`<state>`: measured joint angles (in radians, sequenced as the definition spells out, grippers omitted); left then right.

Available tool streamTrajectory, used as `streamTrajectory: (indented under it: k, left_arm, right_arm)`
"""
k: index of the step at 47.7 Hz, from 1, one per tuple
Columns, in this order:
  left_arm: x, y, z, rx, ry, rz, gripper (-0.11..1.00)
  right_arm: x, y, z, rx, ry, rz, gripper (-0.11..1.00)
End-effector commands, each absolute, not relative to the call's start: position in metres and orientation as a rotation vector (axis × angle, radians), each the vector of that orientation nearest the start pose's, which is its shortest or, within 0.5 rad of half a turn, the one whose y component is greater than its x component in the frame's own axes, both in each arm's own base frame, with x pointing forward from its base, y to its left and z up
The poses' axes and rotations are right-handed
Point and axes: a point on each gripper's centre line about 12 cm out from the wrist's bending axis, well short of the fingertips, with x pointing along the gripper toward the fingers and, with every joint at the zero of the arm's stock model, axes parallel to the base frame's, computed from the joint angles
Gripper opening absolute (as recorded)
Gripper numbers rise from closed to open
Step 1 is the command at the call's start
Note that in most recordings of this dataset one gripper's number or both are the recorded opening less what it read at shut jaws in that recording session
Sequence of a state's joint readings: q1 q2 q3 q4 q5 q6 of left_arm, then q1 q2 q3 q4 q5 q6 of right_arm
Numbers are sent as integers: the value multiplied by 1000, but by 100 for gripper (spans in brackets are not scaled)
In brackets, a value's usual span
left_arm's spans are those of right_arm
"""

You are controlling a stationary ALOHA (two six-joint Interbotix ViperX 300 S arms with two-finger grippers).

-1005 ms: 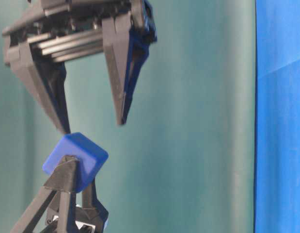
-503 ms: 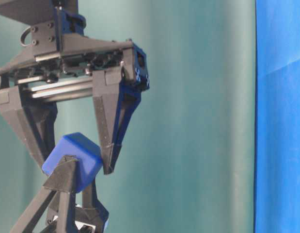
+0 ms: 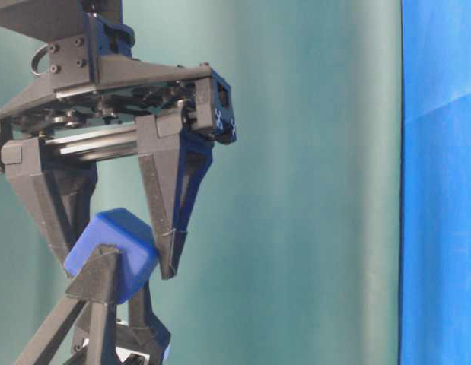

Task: Handover the blue block to the right arm after grasping it with the left arm, then place it in the designated position.
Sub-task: 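Move the open right gripper toward the cube held by the left gripper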

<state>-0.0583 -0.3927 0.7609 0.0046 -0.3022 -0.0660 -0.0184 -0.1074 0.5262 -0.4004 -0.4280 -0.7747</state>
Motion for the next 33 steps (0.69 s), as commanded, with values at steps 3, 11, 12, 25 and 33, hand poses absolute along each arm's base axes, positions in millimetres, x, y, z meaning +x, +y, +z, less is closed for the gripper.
streamTrajectory:
  k: [3,11,12,25,33]
  left_arm:
    - [337,-22,320,-56,43,-64,48]
    - [338,-22,321,-54,43,-64,48]
    - [338,-22,321,-54,42,-64,48]
    - [341,-21,322,-30,41,-61,49]
    - [342,-20,325,-38,18,-60,54]
  right_arm:
    - [416,13,329,-1137,-111,113,49]
    - [417,11,325,-1139,-76,120,49]
    - [417,11,325,-1140,-74,120,49]
    - [417,11,325,-1137,-68,122,49]
    - [417,11,324,-1136,-65,122,49]
